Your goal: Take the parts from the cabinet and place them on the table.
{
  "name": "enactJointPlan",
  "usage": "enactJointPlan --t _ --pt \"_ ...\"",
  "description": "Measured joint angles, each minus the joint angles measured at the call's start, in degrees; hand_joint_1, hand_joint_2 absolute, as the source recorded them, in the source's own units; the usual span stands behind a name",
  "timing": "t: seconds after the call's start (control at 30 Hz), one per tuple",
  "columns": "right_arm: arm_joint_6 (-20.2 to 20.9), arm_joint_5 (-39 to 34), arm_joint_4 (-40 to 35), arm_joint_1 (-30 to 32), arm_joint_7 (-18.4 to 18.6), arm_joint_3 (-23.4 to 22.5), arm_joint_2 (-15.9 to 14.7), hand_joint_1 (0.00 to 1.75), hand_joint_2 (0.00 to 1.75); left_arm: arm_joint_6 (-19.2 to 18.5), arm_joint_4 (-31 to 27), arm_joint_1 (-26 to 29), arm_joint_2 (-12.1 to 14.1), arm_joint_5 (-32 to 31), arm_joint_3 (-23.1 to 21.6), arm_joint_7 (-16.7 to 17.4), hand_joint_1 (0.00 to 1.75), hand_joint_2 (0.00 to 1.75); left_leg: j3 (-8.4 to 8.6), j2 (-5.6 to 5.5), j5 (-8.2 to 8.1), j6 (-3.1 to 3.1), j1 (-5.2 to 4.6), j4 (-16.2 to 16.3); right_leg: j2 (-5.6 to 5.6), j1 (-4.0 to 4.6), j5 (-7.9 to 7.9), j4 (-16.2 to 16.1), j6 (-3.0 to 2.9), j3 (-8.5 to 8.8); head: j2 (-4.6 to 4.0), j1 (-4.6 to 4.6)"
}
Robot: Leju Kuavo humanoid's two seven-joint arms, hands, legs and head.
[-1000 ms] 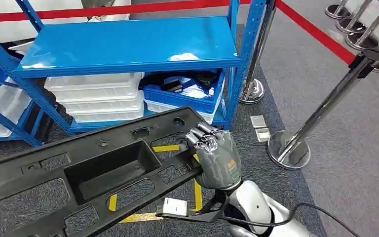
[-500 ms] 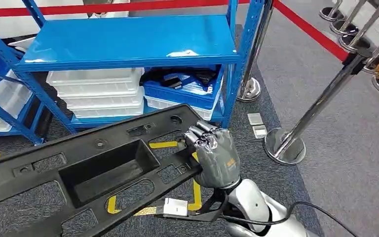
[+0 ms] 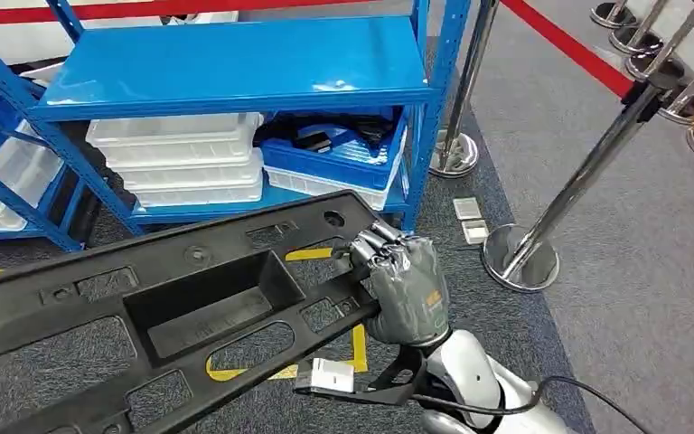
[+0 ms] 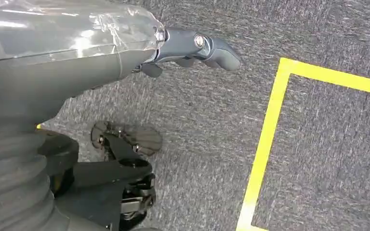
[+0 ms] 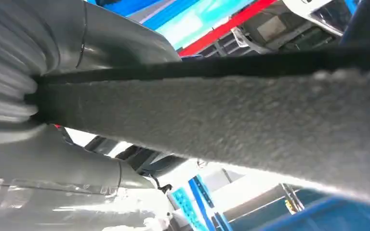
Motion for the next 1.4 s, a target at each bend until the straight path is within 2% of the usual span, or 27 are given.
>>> enactJointPlan --t 0.1,0.13,0.17,0.2,0.27,0.3,0.33,0.43,0.47,0.53,0.6,0.63,0.67,0.7,0.73,0.8,0.83,0.97,1.0,1.03,1.13,1.17,1.2,1.23,1.3,1.33,1.4 --pt "0.0 0.0 0.0 0.0 0.0 0.0 0.0 1.75 1.75 0.0 0.0 0.1 0.0 0.0 0.0 0.0 0.00 1.75 -4.39 0.01 -7.32 -0.73 0.27 12.1 -0.24 0.11 0.55 0.1 -0.79 -1.01 0.00 -0.64" --pt "0.0 0.0 0.0 0.0 0.0 0.0 0.0 1.75 1.75 0.0 0.0 0.1 0.0 0.0 0.0 0.0 0.00 1.75 -5.43 0.01 -8.50 -0.81 0.33 15.3 -0.26 0.14 0.73 0.3 -0.81 -1.35 0.00 -0.68" --pt "0.0 0.0 0.0 0.1 0.0 0.0 0.0 1.75 1.75 0.0 0.0 0.2 0.0 0.0 0.0 0.0 0.00 1.75 -5.21 0.01 -8.35 -0.81 0.35 16.1 -0.25 0.14 0.87 0.4 -0.76 -1.62 0.00 -0.68" --pt "0.0 0.0 0.0 0.1 0.0 0.0 0.0 1.75 1.75 0.0 0.0 0.2 0.0 0.0 0.0 0.0 0.00 1.75 -3.78 0.01 -7.10 -0.68 0.36 14.1 -0.24 0.14 0.89 0.4 -0.74 -1.77 0.00 -0.68" --pt "0.0 0.0 0.0 0.1 0.0 0.0 0.0 1.75 1.75 0.0 0.0 0.1 0.0 -0.1 0.0 0.0 0.00 1.75 2.20 0.05 -2.46 -0.22 0.36 4.1 -0.27 0.12 0.98 0.5 -0.60 -1.71 0.00 -0.75" --pt "0.0 0.0 0.0 0.1 0.1 -0.1 0.0 1.75 1.75 0.0 0.0 0.1 0.0 -0.1 0.0 0.0 0.00 1.75 4.55 0.25 -1.42 0.09 0.33 -0.9 -0.35 0.13 1.00 0.5 -0.53 -1.64 0.00 -0.81" --pt "0.1 0.0 0.0 0.0 0.2 -0.1 0.0 1.75 1.75 0.0 0.0 0.0 0.0 -0.2 0.0 0.0 0.00 1.75 4.80 0.37 -1.72 0.23 -0.03 -1.9 -0.46 0.48 1.14 0.7 -0.19 -1.91 0.00 -0.85" --pt "0.2 0.0 0.0 0.1 0.3 -0.2 0.0 1.75 1.75 0.2 0.0 0.2 0.0 -0.1 0.0 0.0 0.00 1.75 4.16 -0.04 -1.44 0.85 -0.26 -2.0 -0.82 0.32 1.74 0.5 0.75 -2.32 0.00 -0.85" --pt "0.3 0.0 0.0 0.0 0.3 -0.3 0.0 1.75 1.75 0.4 0.0 0.3 0.0 -0.1 0.0 -0.1 0.00 1.75 4.15 -0.09 -1.01 1.48 0.06 -2.6 -0.86 0.51 1.87 0.4 1.17 -2.30 0.00 -0.81" --pt "0.4 0.0 0.0 0.0 0.3 -0.3 0.0 1.75 1.75 0.5 0.0 0.2 0.0 -0.1 0.0 -0.1 0.00 1.75 4.14 -0.05 -0.28 2.37 0.32 -3.2 -0.36 0.26 -1.19 3.2 1.59 -3.39 0.00 -0.48" --pt "0.5 0.0 0.0 0.1 0.5 -0.3 0.0 1.75 1.75 0.5 0.0 0.3 0.0 -0.2 0.0 -0.1 0.00 1.75 3.67 -0.07 -0.07 2.69 0.19 -3.2 -0.16 0.23 -5.94 12.1 1.83 -7.15 0.00 0.00" --pt "0.6 0.1 0.0 0.2 0.7 -0.3 0.0 1.75 1.75 0.6 0.0 0.4 0.0 -0.2 0.0 -0.1 0.00 1.75 3.51 -0.14 0.01 2.78 0.14 -3.1 -0.12 0.23 -7.28 16.0 1.95 -8.70 0.00 0.04" --pt "0.7 0.2 0.0 0.2 0.8 -0.3 0.0 1.75 1.75 0.6 0.0 0.5 0.0 -0.2 0.0 -0.1 0.00 1.75 3.37 -0.29 0.06 2.74 0.11 -3.0 -0.11 0.23 -7.36 17.9 1.98 -9.32 0.00 0.06" --pt "0.7 0.3 0.0 0.3 0.9 -0.3 0.0 1.75 1.75 0.6 0.0 0.5 0.0 -0.2 0.0 -0.1 0.00 1.75 3.29 -0.49 0.08 2.72 0.11 -2.9 -0.10 0.24 -6.03 16.7 1.97 -8.53 0.00 0.08" --pt "0.7 0.5 0.0 0.3 1.0 -0.3 0.0 1.75 1.75 0.6 0.0 0.5 0.0 -0.3 0.0 -0.2 0.00 1.75 3.28 -0.73 0.07 2.70 0.13 -2.7 -0.07 0.20 -3.88 13.2 1.88 -6.59 0.00 0.15" --pt "0.7 0.8 0.0 0.2 1.3 -0.3 0.0 1.75 1.75 0.6 0.0 0.4 0.0 -0.5 0.0 -0.2 0.00 1.75 3.19 -1.31 -0.10 2.43 0.20 -2.2 0.91 0.06 0.82 2.4 1.58 -1.11 0.00 0.28" --pt "0.7 0.9 0.0 0.3 1.4 -0.3 0.0 1.75 1.75 0.6 0.0 0.3 0.0 -0.6 0.0 -0.2 0.00 1.75 2.78 -1.43 -0.10 2.08 -0.07 -1.9 1.94 0.10 -0.23 1.5 1.43 -0.61 0.00 0.28" --pt "0.9 1.8 0.0 0.7 2.0 -0.4 0.0 1.75 1.75 0.7 0.0 0.5 0.0 -0.8 0.0 -0.2 0.00 1.75 1.93 -2.47 0.59 0.75 0.06 -1.7 1.34 0.38 0.27 0.7 0.50 -1.04 0.00 0.02" --pt "0.9 1.9 0.0 0.6 2.1 -0.4 0.0 1.75 1.75 0.8 0.0 0.5 0.0 -0.9 0.0 -0.2 0.00 1.75 1.82 -2.30 -0.17 0.38 0.13 -1.1 0.70 -0.11 0.67 0.2 -0.13 -0.94 0.00 0.00" --pt "1.0 1.9 0.0 0.6 2.2 -0.4 0.0 1.75 1.75 0.8 0.0 0.4 0.0 -0.9 0.0 -0.2 0.00 1.75 1.24 -1.75 -1.60 -0.04 -0.04 0.5 0.45 -0.10 0.78 0.1 -0.38 -1.00 0.00 -0.44" --pt "1.2 2.3 -0.1 0.8 2.7 -0.4 0.0 1.75 1.75 0.8 0.0 0.5 0.0 -1.2 0.0 -0.1 0.00 1.75 -3.78 -1.21 -7.83 -0.81 0.36 12.7 -0.83 0.06 0.90 0.1 -0.65 -1.32 0.00 -0.94" --pt "1.3 2.5 -0.1 0.9 2.7 -0.4 0.0 1.75 1.75 0.8 0.0 0.5 0.0 -1.2 0.0 -0.1 0.00 1.75 -4.74 -1.15 -8.35 -0.92 0.42 15.2 -1.25 0.10 0.92 0.2 -0.67 -1.43 0.00 -0.99" --pt "1.4 2.6 -0.1 1.0 2.7 -0.4 0.0 1.75 1.75 0.8 0.0 0.6 0.0 -1.2 0.0 -0.1 0.00 1.75 -4.31 -1.02 -7.55 -0.89 0.45 14.8 -1.63 0.10 0.92 0.2 -0.67 -1.47 0.00 -0.99" --pt "1.5 2.8 -0.1 1.1 2.8 -0.4 0.0 1.75 1.75 0.8 0.0 0.6 0.0 -1.2 0.0 -0.1 0.00 1.75 -2.57 -0.86 -5.61 -0.76 0.48 11.7 -1.98 0.10 0.91 0.3 -0.66 -1.44 0.00 -1.05" --pt "1.6 2.8 -0.1 1.0 2.8 -0.4 0.0 1.75 1.75 0.9 0.0 0.6 0.0 -1.2 0.0 -0.1 0.00 1.75 2.92 0.25 -0.61 -0.24 0.41 1.0 -2.57 0.11 0.86 0.3 -0.57 -1.22 0.00 -1.07" --pt "1.7 2.8 -0.1 1.0 2.8 -0.4 0.0 1.75 1.75 0.9 0.0 0.6 0.0 -1.0 0.0 -0.1 0.00 1.75 4.09 2.21 -0.94 0.14 0.21 -1.8 -2.83 0.24 0.85 0.2 -0.44 -1.33 0.00 -1.07" --pt "1.9 2.8 -0.2 1.0 3.0 -0.4 0.0 1.75 1.75 0.9 0.0 0.6 0.0 -0.7 0.0 -0.1 0.00 1.75 3.58 1.71 -0.59 0.58 -0.35 -2.4 -3.27 0.47 1.07 0.4 0.12 -1.61 0.00 -1.03"
